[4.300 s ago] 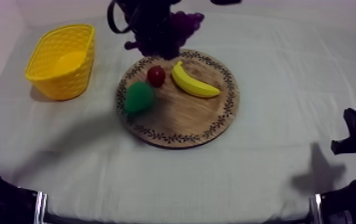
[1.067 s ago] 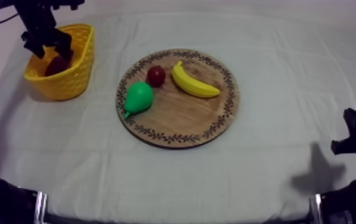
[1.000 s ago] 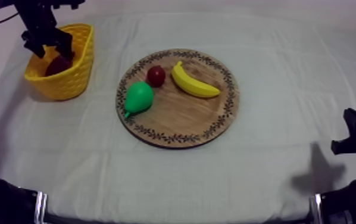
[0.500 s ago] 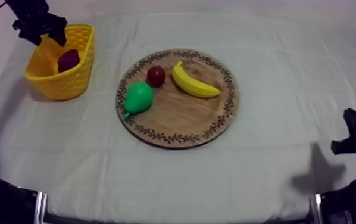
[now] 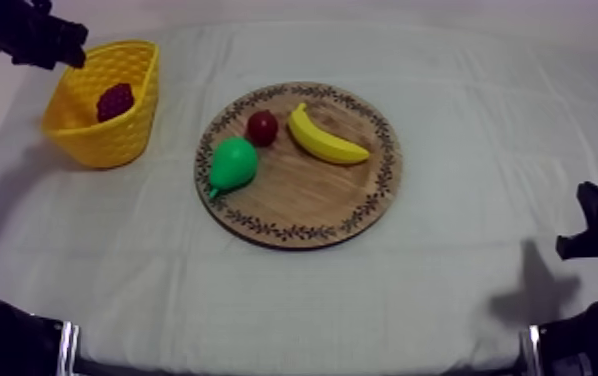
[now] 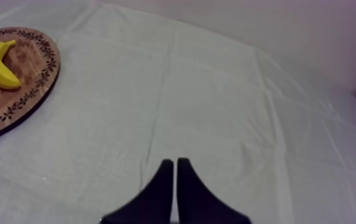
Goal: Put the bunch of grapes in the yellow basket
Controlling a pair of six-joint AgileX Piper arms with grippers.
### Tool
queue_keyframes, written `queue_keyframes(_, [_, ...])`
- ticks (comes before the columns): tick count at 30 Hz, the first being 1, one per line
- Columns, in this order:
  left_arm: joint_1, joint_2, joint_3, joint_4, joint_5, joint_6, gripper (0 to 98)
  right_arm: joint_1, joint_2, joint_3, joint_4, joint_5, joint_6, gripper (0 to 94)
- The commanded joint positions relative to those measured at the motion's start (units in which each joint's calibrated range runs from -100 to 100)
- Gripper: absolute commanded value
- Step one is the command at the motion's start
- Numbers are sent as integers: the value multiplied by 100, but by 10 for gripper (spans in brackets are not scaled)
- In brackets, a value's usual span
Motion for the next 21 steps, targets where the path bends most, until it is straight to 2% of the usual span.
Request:
queue_keyframes(1, [3,-533,558,29,-365,-12,434,2,0,-4,-2,0,1,3])
queue_keyframes(10, [-45,-2244,2455,185,-1794,-224,245,2,0,-4,-2,0,1,3])
queue_keyframes(16, [85,-3637,3784,192,-2757,-204,128,2,0,-4,-2,0,-2,3])
queue_keyframes(21, [117,-4772,4803,233,-3258,-166,33,2,0,-4,-2,0,-1,3])
